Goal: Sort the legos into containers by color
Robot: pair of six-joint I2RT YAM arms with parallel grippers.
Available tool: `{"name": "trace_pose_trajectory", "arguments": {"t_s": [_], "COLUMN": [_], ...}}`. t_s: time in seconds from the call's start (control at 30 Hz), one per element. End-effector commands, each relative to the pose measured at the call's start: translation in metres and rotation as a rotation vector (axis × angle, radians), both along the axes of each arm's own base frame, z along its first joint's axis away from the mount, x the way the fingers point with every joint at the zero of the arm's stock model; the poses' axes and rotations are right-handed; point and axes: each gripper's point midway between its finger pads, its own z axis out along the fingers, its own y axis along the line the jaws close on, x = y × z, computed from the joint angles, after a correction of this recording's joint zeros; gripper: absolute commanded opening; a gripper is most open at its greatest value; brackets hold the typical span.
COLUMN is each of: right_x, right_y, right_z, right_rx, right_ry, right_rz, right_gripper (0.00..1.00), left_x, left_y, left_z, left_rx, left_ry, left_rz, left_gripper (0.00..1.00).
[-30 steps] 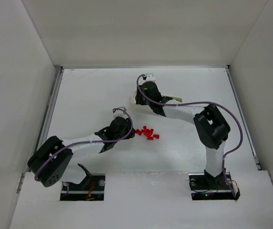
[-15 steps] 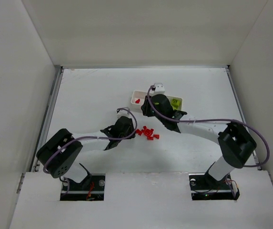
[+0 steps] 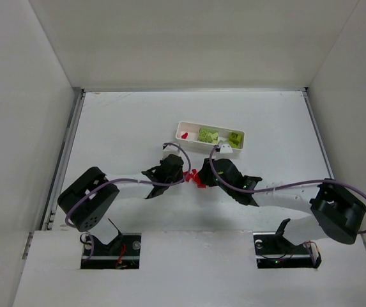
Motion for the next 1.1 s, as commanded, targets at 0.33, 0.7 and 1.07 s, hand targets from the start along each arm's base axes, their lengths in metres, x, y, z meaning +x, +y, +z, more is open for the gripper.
{"name": "trace_pose_trajectory", "arguments": {"t_s": [0.33,0.7,1.07], "right_x": [-0.031,-0.037,-0.033], "right_y": [-0.028,-0.036,-0.029], "right_z": [-0.015,-0.023,-0.04], "right_rx": [-0.009,-0.005,-0.064], "right_ry": [0.014,0.037,0.07], "right_rz": [-0.01,-0.016,0.005], "right_gripper": [0.57,0.59,0.61], "left_x": [0.003,-0.01,-0.022], "left_y": [0.008,0.018,0.017], "left_z": [-0.023,-0.031,-0.036], "left_rx": [0.192,0.233,0.238], "left_ry": [0.012,0.054,0.09], "left_rz": [-0.029,-0.04,-0.077], "left_gripper": [0.31,0.26,0.27]}}
